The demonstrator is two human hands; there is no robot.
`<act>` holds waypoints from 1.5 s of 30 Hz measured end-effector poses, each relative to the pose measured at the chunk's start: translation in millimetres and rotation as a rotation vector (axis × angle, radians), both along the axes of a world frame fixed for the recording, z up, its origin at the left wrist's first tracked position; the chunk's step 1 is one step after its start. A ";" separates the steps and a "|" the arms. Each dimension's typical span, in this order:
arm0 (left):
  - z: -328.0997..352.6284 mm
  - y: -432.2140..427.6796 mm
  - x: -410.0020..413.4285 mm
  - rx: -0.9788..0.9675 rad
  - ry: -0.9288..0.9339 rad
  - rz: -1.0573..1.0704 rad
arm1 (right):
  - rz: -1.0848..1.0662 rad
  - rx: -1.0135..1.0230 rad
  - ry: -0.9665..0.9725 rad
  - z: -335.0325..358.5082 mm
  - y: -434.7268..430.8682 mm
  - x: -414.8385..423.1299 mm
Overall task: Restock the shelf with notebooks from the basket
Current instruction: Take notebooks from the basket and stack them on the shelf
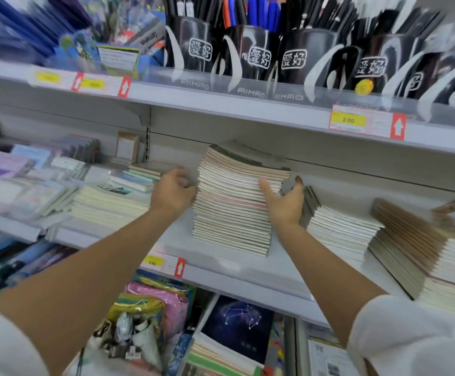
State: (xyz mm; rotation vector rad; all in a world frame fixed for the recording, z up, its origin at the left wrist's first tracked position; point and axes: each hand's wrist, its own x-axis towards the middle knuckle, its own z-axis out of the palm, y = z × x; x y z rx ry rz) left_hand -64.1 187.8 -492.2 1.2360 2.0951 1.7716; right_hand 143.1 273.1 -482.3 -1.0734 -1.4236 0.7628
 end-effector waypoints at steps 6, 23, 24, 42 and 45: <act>-60.8 -91.2 -30.3 -0.174 -0.088 0.111 | -0.211 0.114 -0.049 -53.2 -62.7 -24.2; -232.6 -316.9 -92.4 -0.502 -0.532 0.273 | 0.729 0.116 -0.691 -221.1 -263.7 -171.0; -246.9 -328.0 -96.1 -0.519 -0.567 0.292 | 0.775 0.071 -0.736 -236.5 -272.2 -177.2; -515.7 -473.2 -86.6 -0.779 -1.177 0.669 | 1.151 -0.598 -1.358 -472.9 -344.7 -208.1; -545.8 -478.8 -78.1 -0.739 -1.317 0.804 | 1.220 -0.621 -1.415 -495.0 -356.3 -215.0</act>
